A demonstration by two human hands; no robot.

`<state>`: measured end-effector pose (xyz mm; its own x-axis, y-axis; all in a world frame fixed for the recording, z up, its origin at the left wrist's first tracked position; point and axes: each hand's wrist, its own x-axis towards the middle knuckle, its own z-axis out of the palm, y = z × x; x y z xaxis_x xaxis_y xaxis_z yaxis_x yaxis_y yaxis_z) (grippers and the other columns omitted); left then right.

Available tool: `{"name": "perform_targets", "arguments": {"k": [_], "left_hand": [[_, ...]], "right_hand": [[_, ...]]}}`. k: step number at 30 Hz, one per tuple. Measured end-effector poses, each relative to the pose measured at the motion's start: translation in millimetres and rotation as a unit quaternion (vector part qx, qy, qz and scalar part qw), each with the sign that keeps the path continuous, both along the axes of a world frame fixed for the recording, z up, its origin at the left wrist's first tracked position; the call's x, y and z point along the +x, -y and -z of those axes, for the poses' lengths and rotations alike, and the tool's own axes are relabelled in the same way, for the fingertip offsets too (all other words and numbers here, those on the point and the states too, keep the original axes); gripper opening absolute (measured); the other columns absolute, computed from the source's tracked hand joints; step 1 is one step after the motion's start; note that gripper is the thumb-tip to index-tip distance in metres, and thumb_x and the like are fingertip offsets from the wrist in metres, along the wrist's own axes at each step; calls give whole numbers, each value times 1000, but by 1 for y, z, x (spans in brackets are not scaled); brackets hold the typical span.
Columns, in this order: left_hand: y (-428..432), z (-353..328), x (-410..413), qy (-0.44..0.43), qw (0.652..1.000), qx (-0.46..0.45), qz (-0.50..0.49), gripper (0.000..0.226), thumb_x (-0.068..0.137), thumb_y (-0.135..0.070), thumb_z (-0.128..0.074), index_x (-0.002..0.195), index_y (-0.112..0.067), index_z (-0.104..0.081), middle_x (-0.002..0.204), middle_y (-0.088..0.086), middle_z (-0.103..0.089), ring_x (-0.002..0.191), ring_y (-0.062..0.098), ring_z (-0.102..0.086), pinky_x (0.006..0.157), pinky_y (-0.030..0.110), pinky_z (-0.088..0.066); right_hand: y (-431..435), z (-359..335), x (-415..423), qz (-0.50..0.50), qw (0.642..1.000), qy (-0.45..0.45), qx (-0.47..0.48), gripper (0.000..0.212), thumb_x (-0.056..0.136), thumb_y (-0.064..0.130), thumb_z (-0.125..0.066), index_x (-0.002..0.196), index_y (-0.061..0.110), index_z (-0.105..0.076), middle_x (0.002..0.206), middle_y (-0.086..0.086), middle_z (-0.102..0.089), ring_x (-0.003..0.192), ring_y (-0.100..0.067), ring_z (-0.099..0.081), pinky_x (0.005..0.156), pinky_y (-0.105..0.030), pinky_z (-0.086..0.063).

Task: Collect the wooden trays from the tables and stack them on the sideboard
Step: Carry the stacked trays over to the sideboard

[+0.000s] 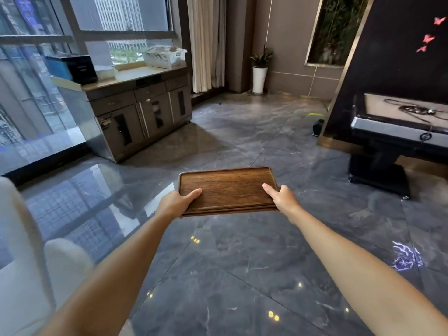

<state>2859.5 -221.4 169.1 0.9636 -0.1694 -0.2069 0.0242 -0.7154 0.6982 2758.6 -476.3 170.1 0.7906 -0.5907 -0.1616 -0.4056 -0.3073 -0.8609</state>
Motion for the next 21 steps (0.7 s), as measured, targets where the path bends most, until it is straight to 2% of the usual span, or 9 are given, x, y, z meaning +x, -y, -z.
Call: {"name": "perform_targets", "arguments": {"k": [4,7,9,12,15,17,21], "left_hand": [[35,6,67,5,1000,9,-14,56,75,-66,-55,64,-11,-56,65,5,-62,62,23,-62,71,36,-55],[58,26,118,10,999,19,-31,50,75,-65,-55,63,-17,-51,61,0,-58,54,16,-58,54,28,-49],[74,41,154,4,999,27,-44,49,75,-66,-55,64,-18,-50,62,-1,-57,53,14,-57,49,24,-45],[104,58,214,-15,996,39,-73,55,74,-67,-54,66,-13,-54,62,1,-59,55,16,-58,56,29,-47],[137,62,281,-24,994,45,-101,61,75,-68,-54,68,-7,-59,66,6,-61,67,24,-61,68,34,-49],[156,58,324,-21,992,47,-114,56,75,-67,-54,64,-12,-55,66,4,-60,73,26,-61,68,34,-47],[184,49,407,-27,987,40,-156,62,74,-69,-53,65,-8,-54,68,7,-60,68,25,-59,60,32,-42]], "right_hand": [[36,11,73,-7,1000,-11,7,61,86,48,-55,116,-5,-49,122,-19,-56,114,-33,-51,84,-33,-36],[62,31,132,-22,999,-27,10,60,86,48,-55,113,-5,-50,118,-20,-57,110,-33,-53,79,-30,-34],[81,47,174,-34,999,-39,9,58,86,48,-55,108,-5,-51,112,-19,-58,107,-33,-54,77,-29,-35],[112,65,246,-64,997,-48,14,56,87,46,-55,108,-6,-52,104,-16,-58,108,-35,-54,77,-30,-35],[146,69,326,-90,994,-50,22,56,87,45,-55,112,-6,-51,117,-20,-58,110,-34,-53,80,-30,-36],[168,66,379,-110,992,-50,26,56,87,44,-55,111,-6,-52,117,-20,-59,109,-33,-54,82,-32,-39],[200,53,479,-141,989,-39,27,47,87,42,-57,104,-2,-54,111,-17,-63,106,-32,-56,83,-33,-41]]}}
